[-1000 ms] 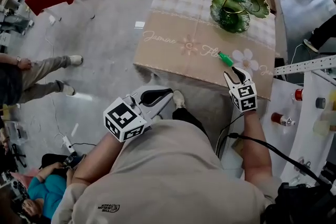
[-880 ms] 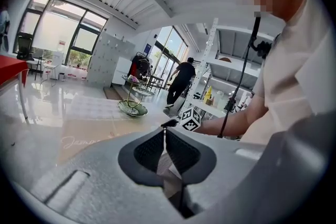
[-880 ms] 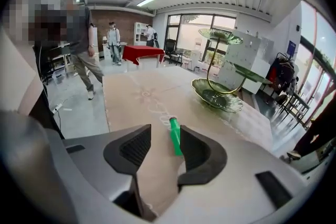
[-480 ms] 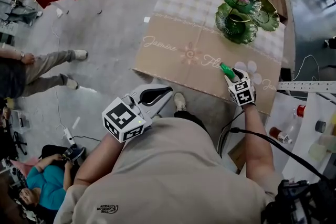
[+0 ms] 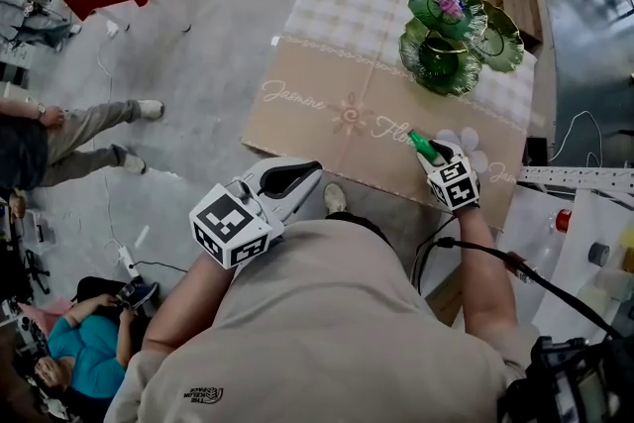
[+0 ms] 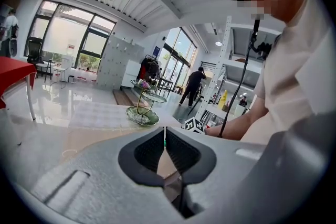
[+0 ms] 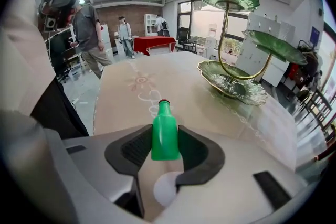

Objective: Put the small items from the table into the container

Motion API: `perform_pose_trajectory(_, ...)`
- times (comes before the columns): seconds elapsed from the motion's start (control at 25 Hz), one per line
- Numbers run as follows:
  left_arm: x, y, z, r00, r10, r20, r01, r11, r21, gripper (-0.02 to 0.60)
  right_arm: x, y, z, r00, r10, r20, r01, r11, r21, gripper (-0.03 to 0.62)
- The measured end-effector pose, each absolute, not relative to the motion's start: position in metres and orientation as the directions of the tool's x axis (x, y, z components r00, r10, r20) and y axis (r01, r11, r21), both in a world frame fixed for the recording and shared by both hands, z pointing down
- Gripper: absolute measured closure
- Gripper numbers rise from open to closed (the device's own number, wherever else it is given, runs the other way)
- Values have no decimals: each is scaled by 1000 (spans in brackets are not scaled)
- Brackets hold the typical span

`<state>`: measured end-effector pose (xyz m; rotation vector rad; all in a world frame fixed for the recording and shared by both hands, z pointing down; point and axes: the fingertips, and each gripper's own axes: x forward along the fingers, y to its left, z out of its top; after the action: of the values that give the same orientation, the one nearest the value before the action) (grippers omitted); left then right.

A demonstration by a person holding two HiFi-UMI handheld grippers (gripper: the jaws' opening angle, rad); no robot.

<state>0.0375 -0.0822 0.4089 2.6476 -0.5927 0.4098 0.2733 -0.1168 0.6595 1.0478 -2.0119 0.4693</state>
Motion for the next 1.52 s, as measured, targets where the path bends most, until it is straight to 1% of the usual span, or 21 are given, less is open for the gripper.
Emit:
perform_pose_trajectory(0.2,47,-89,407,876,-336,347,-445,-839,313,572,267,-126,598,-381,-532,756,-778,627,49,434)
perform_pose_trajectory(0.52,51,-97,403,883,-330,334,-434,-844,314,572,255,-166,473,-449,-598,664,-719,683,129,434)
perform_pose_trajectory(0.68,48,-102,398,888,-340,311,-438,-833,339,572,251,-194,418,-487,-627,608,-707,692,148,434)
perform_pose_trajectory(0.84,44,-106,394,881,-359,307,-452,-831,325,572,256,-226,382,-495,-659,567,-704,686,183,436)
perform_pose_trajectory(1.08,32,-112,395,860,-402,313,-494,-810,316,572,265,-278,370,-474,-667,575,-680,692,242,436)
perform_pose_trajectory(1.52,7,-114,400,818,-471,330,-566,-760,320,572,269,-331,407,-420,-610,672,-639,725,258,433)
